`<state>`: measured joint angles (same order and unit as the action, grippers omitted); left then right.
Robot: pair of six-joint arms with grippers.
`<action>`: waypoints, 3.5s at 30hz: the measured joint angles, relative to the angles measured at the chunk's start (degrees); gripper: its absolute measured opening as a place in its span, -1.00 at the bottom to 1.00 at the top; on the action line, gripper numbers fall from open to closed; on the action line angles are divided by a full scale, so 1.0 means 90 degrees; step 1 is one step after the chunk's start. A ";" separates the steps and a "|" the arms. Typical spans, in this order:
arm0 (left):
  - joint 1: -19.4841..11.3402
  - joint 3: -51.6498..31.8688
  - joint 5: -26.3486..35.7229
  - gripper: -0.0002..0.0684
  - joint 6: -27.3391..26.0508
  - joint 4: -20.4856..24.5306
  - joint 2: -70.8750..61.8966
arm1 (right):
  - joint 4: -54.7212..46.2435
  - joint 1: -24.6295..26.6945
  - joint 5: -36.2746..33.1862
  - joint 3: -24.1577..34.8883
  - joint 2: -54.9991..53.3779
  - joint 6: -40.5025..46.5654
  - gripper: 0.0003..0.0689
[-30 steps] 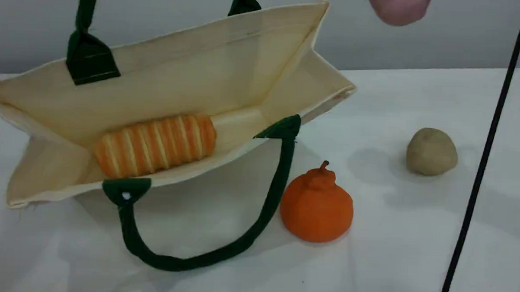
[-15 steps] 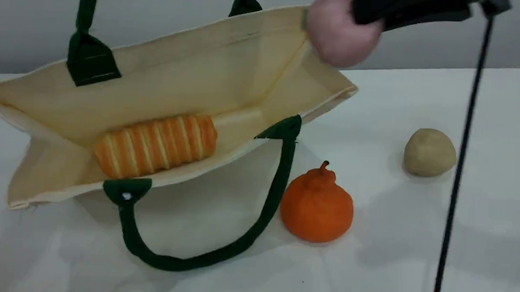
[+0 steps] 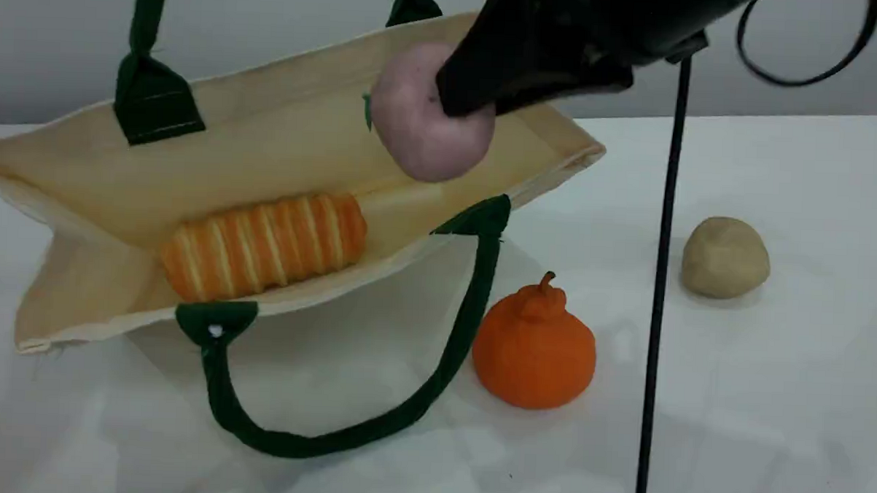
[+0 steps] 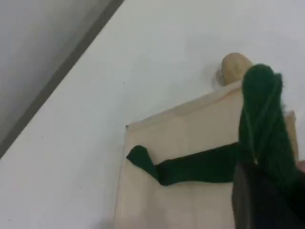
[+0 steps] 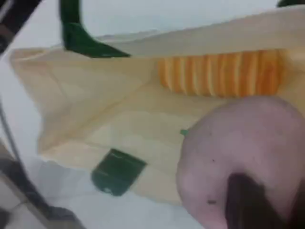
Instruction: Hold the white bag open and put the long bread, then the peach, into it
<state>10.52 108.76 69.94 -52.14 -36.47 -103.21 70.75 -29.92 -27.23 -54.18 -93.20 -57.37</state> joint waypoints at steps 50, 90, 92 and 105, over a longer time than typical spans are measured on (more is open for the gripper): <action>0.0000 0.0000 0.0000 -0.73 0.0000 0.0031 0.0000 | 0.1289 -0.0096 0.0303 -0.0695 -0.0527 -0.1892 0.61; 0.0000 0.0000 -0.0008 0.09 -0.0006 -0.0796 -0.0009 | -0.0419 0.3528 0.0999 -0.0695 0.0062 -0.0797 0.61; 0.0000 0.0000 -0.0008 0.26 -0.0006 -0.1136 -0.0009 | -0.0419 0.3528 0.0999 -0.0695 0.0062 -0.0797 0.61; 0.0000 0.0000 -0.0012 0.43 -0.0006 -0.1518 0.0005 | -0.0545 0.3528 0.1018 -0.0695 0.0062 -0.0815 0.61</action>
<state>10.52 108.76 69.83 -52.19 -50.13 -103.17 65.85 1.84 -18.07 -60.43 -92.64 -64.70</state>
